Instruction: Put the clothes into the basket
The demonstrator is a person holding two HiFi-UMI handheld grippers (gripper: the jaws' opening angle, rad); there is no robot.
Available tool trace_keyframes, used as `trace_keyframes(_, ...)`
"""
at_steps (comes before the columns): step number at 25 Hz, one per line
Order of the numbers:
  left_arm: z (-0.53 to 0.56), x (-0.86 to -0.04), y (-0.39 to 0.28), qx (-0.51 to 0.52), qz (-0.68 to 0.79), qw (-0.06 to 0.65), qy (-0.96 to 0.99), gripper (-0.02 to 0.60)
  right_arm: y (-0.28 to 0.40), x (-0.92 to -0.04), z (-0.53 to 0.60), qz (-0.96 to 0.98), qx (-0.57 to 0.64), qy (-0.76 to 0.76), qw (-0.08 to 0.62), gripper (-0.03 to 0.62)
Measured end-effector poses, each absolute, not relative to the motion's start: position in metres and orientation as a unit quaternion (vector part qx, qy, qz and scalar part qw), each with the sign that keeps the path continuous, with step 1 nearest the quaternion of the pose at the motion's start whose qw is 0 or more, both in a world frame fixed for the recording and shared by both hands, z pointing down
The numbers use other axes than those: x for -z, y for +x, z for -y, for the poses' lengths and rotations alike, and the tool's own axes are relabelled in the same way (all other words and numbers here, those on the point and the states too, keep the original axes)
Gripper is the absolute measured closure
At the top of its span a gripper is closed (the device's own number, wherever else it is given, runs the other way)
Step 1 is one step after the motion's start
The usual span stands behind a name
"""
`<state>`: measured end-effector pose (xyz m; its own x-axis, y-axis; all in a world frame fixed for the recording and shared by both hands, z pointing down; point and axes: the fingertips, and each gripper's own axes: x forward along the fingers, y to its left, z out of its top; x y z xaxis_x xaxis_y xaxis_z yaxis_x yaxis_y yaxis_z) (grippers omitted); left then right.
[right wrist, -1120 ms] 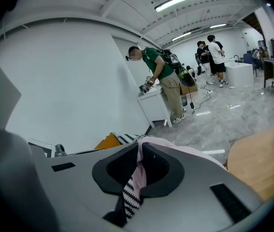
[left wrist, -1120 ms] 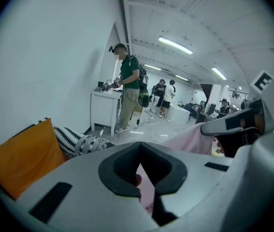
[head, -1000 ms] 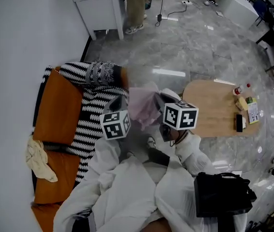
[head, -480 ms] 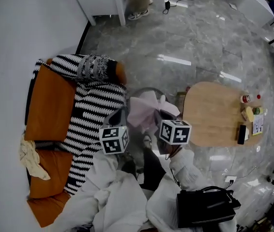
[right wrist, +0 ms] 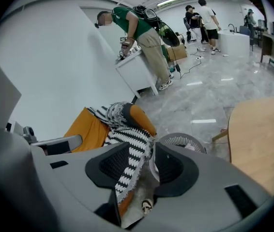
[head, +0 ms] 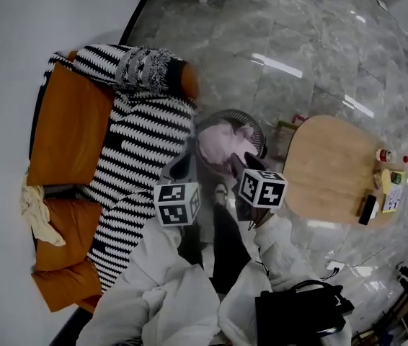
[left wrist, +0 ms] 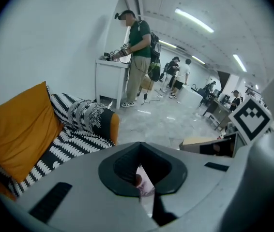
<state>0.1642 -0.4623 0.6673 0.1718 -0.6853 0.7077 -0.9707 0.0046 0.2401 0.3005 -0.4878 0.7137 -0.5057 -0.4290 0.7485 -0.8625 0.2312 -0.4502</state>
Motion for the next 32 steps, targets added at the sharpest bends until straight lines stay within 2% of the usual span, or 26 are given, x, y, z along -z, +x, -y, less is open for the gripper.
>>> trace_keyframes(16, 0.465, -0.656, 0.122, -0.182, 0.635, 0.366, 0.655, 0.581, 0.274, -0.694, 0.499, 0.761, -0.410, 0.428, 0.265, 0.447)
trace_keyframes(23, 0.448, -0.611, 0.093, -0.156, 0.671, 0.355, 0.632, 0.581, 0.239, -0.633, 0.503, 0.797, -0.375, 0.408, 0.240, 0.448)
trace_keyframes(25, 0.441, -0.592, 0.088, -0.146, 0.680, 0.351, 0.627, 0.581, 0.230, -0.608, 0.501, 0.810, -0.360, 0.401, 0.230, 0.475)
trace_keyframes(27, 0.440, -0.581, 0.085, -0.136, 0.685, 0.343, 0.628, 0.581, 0.223, -0.591, 0.504, 0.821, -0.342, 0.401, 0.219, 0.535)
trace_keyframes(32, 0.428, -0.549, 0.091, -0.112, 0.687, 0.321, 0.642, 0.581, 0.227, -0.547, 0.495, 0.841, -0.297, 0.413, 0.184, 0.562)
